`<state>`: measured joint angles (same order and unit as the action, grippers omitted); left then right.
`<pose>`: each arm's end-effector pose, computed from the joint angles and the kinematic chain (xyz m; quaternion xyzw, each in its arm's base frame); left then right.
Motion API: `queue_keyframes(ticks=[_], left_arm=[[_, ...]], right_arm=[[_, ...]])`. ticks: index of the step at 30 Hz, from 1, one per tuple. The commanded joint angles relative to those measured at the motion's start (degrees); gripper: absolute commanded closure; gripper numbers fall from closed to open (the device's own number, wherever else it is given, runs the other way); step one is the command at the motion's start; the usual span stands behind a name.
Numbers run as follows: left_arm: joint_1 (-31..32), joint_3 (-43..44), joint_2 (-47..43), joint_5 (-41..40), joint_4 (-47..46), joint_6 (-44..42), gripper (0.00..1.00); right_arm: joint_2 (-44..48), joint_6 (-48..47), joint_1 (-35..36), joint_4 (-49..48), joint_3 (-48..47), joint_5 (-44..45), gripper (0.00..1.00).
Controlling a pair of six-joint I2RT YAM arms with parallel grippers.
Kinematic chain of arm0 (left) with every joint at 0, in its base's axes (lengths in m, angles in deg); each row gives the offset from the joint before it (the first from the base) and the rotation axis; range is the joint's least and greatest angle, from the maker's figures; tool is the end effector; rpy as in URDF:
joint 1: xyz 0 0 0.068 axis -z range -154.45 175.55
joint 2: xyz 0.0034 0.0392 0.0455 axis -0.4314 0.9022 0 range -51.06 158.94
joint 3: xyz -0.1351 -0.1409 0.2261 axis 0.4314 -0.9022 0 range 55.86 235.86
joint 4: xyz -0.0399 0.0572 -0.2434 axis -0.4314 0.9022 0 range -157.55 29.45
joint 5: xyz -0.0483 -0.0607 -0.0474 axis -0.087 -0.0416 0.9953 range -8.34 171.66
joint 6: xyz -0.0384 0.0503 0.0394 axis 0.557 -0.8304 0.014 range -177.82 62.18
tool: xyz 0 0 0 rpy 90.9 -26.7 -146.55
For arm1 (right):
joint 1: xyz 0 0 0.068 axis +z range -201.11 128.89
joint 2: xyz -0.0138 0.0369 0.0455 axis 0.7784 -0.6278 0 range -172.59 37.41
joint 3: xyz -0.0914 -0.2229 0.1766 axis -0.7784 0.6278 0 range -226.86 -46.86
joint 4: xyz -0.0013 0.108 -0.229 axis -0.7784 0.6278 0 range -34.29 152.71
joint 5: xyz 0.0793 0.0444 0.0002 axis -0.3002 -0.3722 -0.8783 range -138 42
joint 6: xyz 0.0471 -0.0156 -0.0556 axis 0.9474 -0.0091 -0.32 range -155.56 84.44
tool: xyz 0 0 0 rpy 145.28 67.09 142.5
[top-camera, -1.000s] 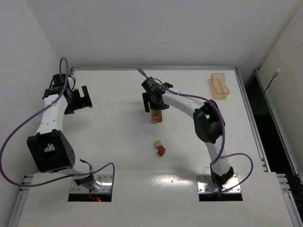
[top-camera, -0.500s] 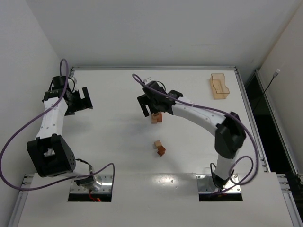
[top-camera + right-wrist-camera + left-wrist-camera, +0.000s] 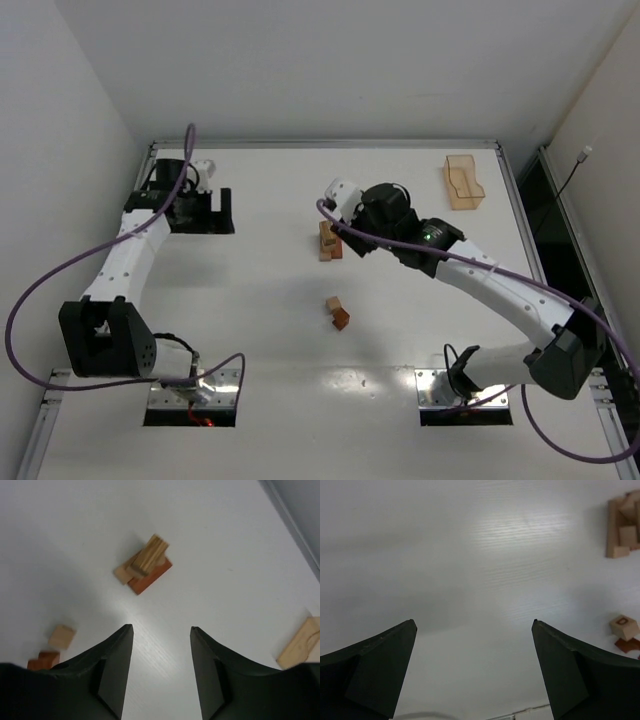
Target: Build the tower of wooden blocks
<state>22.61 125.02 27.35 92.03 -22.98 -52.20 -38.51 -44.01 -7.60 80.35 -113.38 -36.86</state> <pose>0.2846 0.0033 0.3101 -0.0427 0.9461 -0.0931 0.3072 0.2289 0.2008 0.3403 -0.3441 0.8101 0.0589 0.4710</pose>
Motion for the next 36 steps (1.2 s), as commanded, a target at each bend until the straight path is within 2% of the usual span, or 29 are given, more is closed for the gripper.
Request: queue_keyframes(ticks=[1,3,5,7,8,9,11,16,19,24,30,36], left_arm=[[5.3,1.9,-1.9,2.6,0.5,-4.1,0.0],[6.5,0.6,-1.4,2.6,0.5,-4.1,0.0],[7.2,0.1,0.1,2.6,-0.4,-2.6,0.0],[9.9,-0.7,1.7,2.6,-2.2,-0.5,0.08],[10.9,0.4,3.0,1.2,-2.2,0.3,0.1],[11.8,2.0,5.4,0.6,-3.0,0.8,0.21],[14.4,4.0,8.4,-2.3,-3.5,2.8,0.33],[17.7,9.7,18.5,-4.2,-3.5,6.5,0.53],[19.3,15.9,25.1,-4.7,-2.9,7.6,0.62],[21.3,22.2,33.5,-1.3,-2.2,8.3,0.63],[24.3,28.6,39.2,1.3,-1.2,7.2,0.54],[26.9,30.5,42.3,1.9,-1.2,6.7,0.49]], right_arm=[[4.3,-15.6,-0.3,6.6,4.4,-16.3,0.51],[6.0,-17.1,-0.4,4.9,6.6,-18.1,0.51],[3.8,-12.9,0.3,4.0,6.0,-16.9,0.51],[-0.3,-9.0,0.4,5.2,1.1,-13.4,0.51],[-2.5,-4.2,-0.5,6.0,-0.5,-11.6,0.51],[-6.0,-2.1,-2.3,6.7,-2.9,-9.0,0.51],[-6.7,1.1,-4.7,6.7,-3.6,-8.9,0.5],[-8.1,8.3,-12.3,7.7,-6.6,-2.8,0.48],[-7.6,12.8,-17.5,10.1,-8.0,-4.0,0.4],[-5.6,15.3,-21.2,11.2,-8.0,-7.3,0.33],[-4.3,16.4,-25.2,11.2,-7.4,-9.9,0.33],[-3.8,17.5,-28.3,11.2,-5.8,-12.0,0.33]])
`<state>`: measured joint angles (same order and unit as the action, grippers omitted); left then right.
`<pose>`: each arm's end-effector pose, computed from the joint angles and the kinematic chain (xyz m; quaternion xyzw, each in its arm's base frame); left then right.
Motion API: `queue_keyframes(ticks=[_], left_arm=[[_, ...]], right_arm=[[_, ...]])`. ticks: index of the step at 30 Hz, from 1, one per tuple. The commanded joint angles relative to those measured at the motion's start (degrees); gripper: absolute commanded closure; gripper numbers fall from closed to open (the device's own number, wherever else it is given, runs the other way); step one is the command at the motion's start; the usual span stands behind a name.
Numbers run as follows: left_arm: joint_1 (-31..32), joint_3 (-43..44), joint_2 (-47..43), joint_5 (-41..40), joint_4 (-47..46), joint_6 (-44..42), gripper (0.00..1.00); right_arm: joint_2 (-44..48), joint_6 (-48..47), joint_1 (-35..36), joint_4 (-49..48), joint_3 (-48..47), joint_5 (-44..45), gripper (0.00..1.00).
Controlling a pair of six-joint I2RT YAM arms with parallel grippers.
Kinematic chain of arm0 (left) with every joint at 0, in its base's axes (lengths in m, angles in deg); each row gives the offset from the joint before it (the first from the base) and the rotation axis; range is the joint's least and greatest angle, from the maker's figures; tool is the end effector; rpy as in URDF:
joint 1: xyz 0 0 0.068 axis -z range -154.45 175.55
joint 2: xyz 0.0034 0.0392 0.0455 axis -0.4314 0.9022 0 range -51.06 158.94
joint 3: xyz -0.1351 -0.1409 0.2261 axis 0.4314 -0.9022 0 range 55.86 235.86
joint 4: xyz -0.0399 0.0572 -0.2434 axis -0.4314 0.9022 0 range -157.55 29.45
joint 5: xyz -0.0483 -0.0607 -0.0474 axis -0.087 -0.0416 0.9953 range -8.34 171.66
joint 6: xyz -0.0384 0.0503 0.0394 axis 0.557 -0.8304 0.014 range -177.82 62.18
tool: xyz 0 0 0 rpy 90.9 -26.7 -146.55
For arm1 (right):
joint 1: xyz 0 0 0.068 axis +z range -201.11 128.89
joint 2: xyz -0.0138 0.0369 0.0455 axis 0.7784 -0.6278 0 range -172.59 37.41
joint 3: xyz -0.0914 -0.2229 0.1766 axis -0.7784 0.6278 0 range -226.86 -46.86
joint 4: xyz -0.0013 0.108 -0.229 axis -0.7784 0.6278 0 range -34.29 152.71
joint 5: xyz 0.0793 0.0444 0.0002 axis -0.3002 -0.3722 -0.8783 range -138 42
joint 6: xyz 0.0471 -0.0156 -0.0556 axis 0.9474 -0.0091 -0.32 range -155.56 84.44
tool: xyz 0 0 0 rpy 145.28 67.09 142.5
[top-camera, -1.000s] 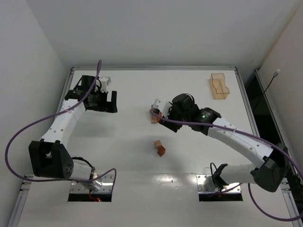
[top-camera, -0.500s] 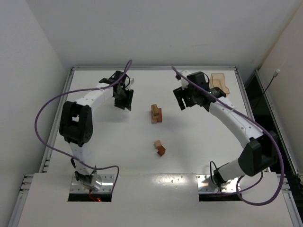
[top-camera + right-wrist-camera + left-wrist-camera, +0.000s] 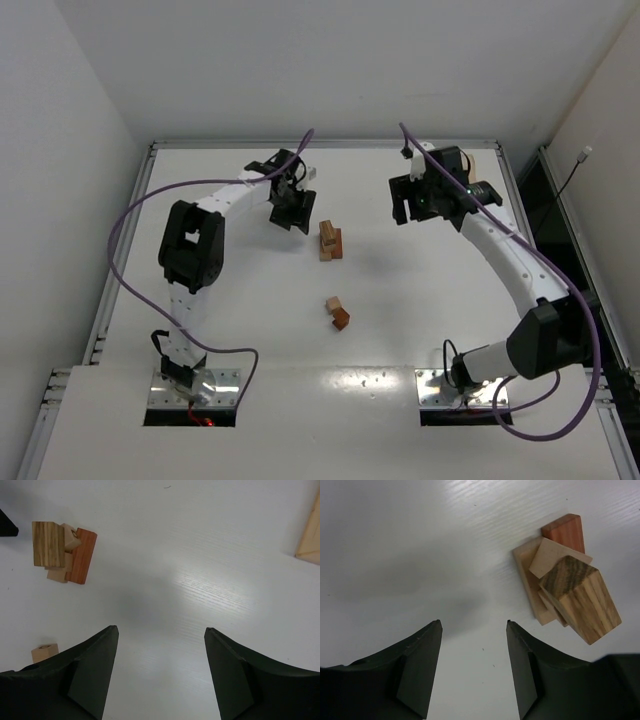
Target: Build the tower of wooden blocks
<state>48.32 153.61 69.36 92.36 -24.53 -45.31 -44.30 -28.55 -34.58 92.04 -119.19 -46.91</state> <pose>0.4233 -0.1903 0.2050 0.1065 0.9677 -0.1504 0.1722 0.3035 0.0890 0.3241 -0.0733 0.9233 0.0683 0.3707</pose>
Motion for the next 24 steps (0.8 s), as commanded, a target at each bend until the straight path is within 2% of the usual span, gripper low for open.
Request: queue_keyframes(ticks=[1,4,15,24], left_arm=[[1.2,1.9,0.3,1.6,0.4,-0.2,0.49],[1.8,1.9,1.0,2.1,0.4,-0.2,0.49],[2.4,4.6,3.8,1.5,0.4,-0.2,0.37],[2.4,6.8,4.9,0.9,0.4,-0.2,0.35]], right_arm=[[2.0,2.0,-1.3,-0.5,0.0,-2.7,0.33],[2.0,2.0,-2.5,-0.5,0.0,-3.8,0.33],[2.0,2.0,-3.6,-0.5,0.0,-5.4,0.33],[0.9,2.6,-3.6,-0.5,0.0,-5.9,0.33]])
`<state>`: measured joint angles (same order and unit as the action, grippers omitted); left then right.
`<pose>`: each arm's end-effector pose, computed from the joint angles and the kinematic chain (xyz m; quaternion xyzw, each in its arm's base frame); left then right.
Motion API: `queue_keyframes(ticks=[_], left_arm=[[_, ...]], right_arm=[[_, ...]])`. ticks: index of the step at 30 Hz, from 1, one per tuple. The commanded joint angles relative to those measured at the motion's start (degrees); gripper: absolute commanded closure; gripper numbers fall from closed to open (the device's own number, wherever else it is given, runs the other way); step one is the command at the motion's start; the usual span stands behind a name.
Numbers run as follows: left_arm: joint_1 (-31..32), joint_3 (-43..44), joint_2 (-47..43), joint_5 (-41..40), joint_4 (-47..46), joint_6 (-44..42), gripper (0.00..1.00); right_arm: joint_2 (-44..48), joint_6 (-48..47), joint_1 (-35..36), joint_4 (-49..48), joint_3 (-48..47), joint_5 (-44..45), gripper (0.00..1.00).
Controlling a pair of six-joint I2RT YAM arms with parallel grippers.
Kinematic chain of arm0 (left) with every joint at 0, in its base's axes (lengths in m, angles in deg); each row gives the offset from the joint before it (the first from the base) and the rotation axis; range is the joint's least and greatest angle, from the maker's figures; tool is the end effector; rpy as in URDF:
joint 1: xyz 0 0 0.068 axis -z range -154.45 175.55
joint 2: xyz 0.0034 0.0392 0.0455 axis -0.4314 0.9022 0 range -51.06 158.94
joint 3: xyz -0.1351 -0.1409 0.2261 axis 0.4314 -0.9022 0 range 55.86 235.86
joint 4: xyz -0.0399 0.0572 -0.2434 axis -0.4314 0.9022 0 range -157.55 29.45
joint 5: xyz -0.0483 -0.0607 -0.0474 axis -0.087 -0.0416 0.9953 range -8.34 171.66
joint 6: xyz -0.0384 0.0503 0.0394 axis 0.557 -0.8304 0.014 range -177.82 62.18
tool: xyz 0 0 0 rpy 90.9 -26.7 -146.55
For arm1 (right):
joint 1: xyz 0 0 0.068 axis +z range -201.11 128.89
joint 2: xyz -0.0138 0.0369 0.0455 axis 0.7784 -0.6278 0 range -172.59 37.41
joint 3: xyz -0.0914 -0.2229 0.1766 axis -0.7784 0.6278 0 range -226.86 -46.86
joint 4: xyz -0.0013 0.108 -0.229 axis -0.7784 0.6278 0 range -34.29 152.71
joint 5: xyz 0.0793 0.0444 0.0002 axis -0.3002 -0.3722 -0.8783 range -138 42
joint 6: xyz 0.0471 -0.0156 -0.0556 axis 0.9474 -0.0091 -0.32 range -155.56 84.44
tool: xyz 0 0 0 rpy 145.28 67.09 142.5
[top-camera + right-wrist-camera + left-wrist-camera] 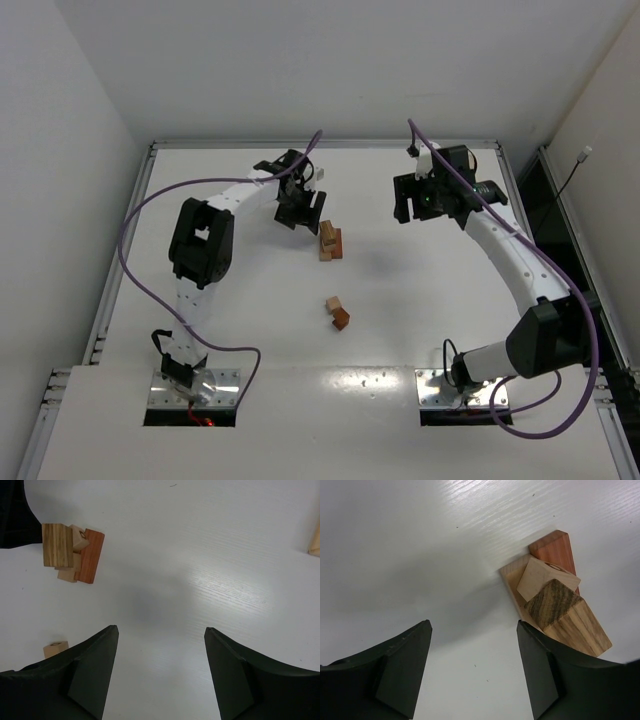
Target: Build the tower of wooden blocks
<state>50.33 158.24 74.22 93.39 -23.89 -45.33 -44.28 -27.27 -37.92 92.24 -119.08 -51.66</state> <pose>0.4328 -0.2138 0.1900 0.1248 0.9662 -0.1594 0.1596 0.3064 0.0760 0.3233 -0.0516 0.9254 0.0989 0.3623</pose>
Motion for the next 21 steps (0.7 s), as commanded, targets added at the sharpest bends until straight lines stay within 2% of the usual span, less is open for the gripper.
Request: queue_keyframes(ticks=[1,9,14,21], left_arm=[[0.4,2.2,0.1,-0.7,-0.2,-0.2,0.33],[0.4,2.2,0.6,-1.3,-0.2,-0.2,0.26],[0.4,2.2,0.6,-2.3,-0.2,-0.2,0.19],[0.4,2.2,0.6,-2.9,-0.2,-0.2,0.14]], right_arm=[[0.9,1.3,-0.3,-0.7,-0.1,-1.2,0.33],[-0.1,1.3,-0.3,-0.7,-0.6,-1.7,0.33],[-0.1,1.3,-0.3,-0.7,-0.6,-2.3,0.33],[-0.7,1.3,-0.3,-1.2,-0.1,-3.4,0.33]])
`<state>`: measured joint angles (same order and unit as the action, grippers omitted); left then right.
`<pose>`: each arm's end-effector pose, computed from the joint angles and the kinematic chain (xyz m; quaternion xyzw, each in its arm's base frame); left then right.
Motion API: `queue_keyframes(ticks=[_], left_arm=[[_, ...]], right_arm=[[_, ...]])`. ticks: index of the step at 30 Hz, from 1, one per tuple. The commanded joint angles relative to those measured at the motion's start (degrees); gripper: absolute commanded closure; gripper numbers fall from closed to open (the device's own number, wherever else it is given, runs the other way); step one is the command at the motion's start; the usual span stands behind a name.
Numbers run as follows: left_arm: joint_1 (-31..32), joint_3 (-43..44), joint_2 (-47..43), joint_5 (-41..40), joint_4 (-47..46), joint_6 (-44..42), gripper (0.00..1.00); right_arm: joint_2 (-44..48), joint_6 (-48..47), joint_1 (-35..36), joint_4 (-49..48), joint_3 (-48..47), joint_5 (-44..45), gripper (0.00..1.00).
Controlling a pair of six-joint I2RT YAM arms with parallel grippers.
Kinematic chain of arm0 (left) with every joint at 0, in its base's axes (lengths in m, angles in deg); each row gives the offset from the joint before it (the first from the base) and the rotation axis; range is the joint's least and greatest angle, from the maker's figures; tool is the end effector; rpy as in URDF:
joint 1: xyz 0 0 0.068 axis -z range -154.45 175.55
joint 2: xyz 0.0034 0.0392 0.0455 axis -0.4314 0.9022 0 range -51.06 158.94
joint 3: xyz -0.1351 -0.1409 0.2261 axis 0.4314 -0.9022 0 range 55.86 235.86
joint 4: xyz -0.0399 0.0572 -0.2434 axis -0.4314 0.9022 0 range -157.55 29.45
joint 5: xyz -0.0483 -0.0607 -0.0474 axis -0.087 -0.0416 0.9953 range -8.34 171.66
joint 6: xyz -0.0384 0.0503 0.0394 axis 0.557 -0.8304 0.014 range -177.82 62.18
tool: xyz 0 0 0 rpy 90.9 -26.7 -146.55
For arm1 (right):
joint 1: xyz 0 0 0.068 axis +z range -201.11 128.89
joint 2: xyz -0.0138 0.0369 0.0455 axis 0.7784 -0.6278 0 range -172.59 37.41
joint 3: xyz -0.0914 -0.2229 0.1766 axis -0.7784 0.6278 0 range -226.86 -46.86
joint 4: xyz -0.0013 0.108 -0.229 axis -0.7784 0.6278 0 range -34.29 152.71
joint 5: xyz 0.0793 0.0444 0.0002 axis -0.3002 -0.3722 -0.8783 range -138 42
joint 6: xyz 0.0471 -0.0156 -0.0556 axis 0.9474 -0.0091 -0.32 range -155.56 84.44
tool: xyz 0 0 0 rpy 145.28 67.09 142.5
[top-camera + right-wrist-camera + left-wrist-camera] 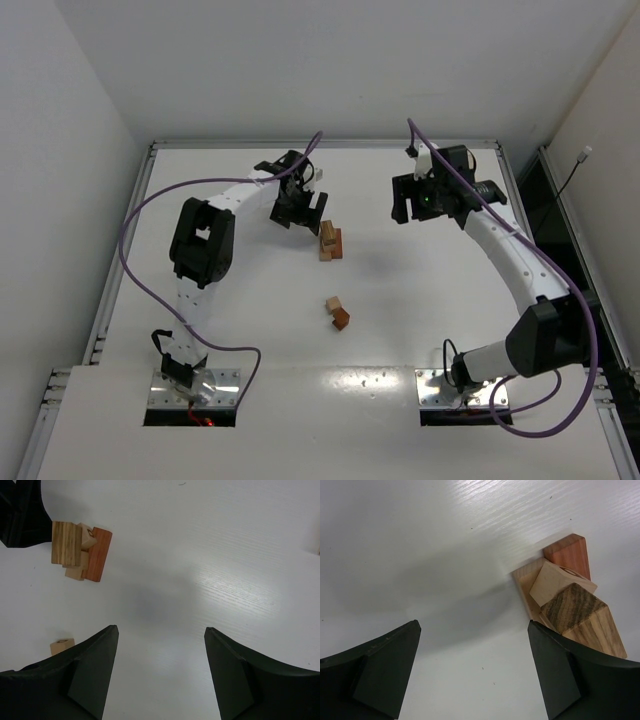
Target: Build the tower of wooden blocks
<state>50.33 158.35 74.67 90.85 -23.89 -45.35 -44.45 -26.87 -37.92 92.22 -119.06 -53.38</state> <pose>0.4350 -0.2118 0.1865 0.1206 0.9693 -0.1381 0.1641 0.3064 0.0780 0.3224 -0.0539 0.9253 0.1135 0.3577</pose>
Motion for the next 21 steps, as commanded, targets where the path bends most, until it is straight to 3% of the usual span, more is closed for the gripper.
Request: queue_keyframes(ticks=[1,21], left_arm=[[0.4,2.1,0.1,-0.9,-0.2,-0.2,0.13],[0.4,2.6,0.1,-1.5,-0.2,-0.2,0.01]], right_arm=[[-0.5,0.9,-0.3,-1.2,-0.1,-1.6,0.33],[-0.5,0.9,-0.3,-1.2,0.9,-2.2,0.33]])
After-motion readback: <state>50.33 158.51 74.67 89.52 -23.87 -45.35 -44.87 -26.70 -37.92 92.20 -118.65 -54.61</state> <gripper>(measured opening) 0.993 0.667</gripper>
